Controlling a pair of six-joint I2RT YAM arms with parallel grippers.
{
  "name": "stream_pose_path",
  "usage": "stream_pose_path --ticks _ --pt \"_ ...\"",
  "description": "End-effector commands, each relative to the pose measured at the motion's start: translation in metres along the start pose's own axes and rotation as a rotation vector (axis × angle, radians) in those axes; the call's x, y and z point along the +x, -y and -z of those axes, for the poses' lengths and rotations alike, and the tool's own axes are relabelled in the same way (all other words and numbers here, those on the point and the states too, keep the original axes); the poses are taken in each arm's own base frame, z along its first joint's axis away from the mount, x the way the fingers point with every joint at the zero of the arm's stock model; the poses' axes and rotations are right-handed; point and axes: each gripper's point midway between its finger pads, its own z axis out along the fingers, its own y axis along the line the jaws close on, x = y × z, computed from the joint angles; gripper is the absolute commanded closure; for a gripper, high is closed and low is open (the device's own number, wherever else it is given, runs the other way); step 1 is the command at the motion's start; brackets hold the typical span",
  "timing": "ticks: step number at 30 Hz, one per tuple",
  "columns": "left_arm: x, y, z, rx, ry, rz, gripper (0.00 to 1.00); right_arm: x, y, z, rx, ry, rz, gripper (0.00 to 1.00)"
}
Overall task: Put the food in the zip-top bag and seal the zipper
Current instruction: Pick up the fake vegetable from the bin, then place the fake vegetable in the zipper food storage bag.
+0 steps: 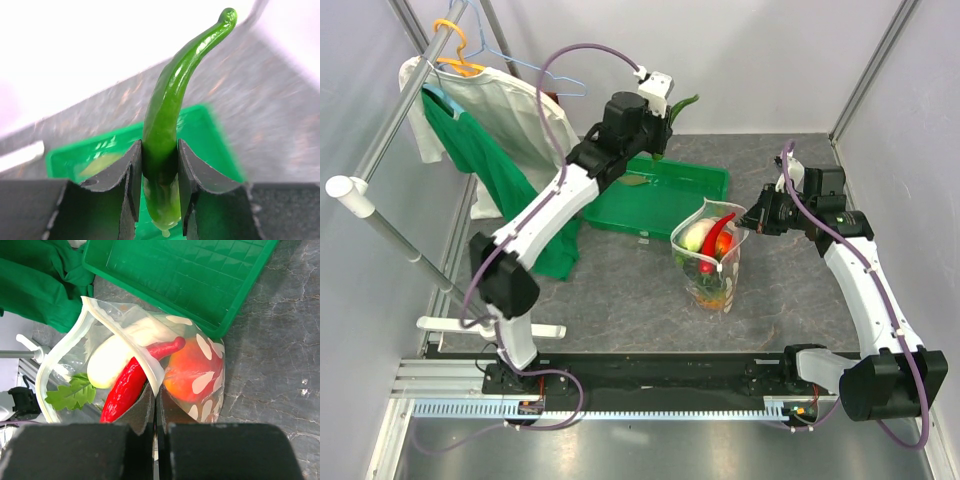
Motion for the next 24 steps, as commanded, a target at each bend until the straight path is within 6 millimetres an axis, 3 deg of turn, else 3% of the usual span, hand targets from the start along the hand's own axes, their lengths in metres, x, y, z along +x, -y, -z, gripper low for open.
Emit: stream_pose_path --ticks 1,2,4,5,6,8,14,18,24 --pt "-0.060 0.049 0.071 0.107 0.174 0.050 0.97 -0.012 -0.006 0.002 -0.025 0.048 0.024 1.00" --pt "-0.059 0.069 0.080 0.150 0.176 0.049 0.97 -0.012 -0.007 0.002 -0.028 0.049 0.025 1.00" --pt "-0.042 0.089 0.085 0.175 0.151 0.054 0.98 -0.010 -0.006 0.000 -0.029 0.045 0.028 1.00" --pt "-0.040 0.111 0.095 0.213 0.154 0.049 0.98 -0.010 -0.006 0.000 -0.031 0.045 0.023 1.00" --pt "-0.025 0.120 0.094 0.222 0.133 0.051 0.97 -0.009 -0.005 -0.001 -0.033 0.040 0.018 1.00" --pt "-0.015 0.143 0.099 0.262 0.127 0.062 0.97 -0.009 -0.006 -0.002 -0.038 0.039 0.007 1.00" --pt "0.034 0.185 0.104 0.286 -0.013 0.084 0.98 -0.014 -0.009 0.000 -0.041 0.053 0.005 1.00" --pt "0.076 0.193 0.108 0.258 -0.140 0.095 0.97 -0.016 -0.010 0.000 -0.043 0.057 0.005 1.00" --pt "0.111 0.186 0.119 0.186 -0.302 0.181 0.96 -0.015 -0.008 -0.001 -0.038 0.055 0.003 1.00"
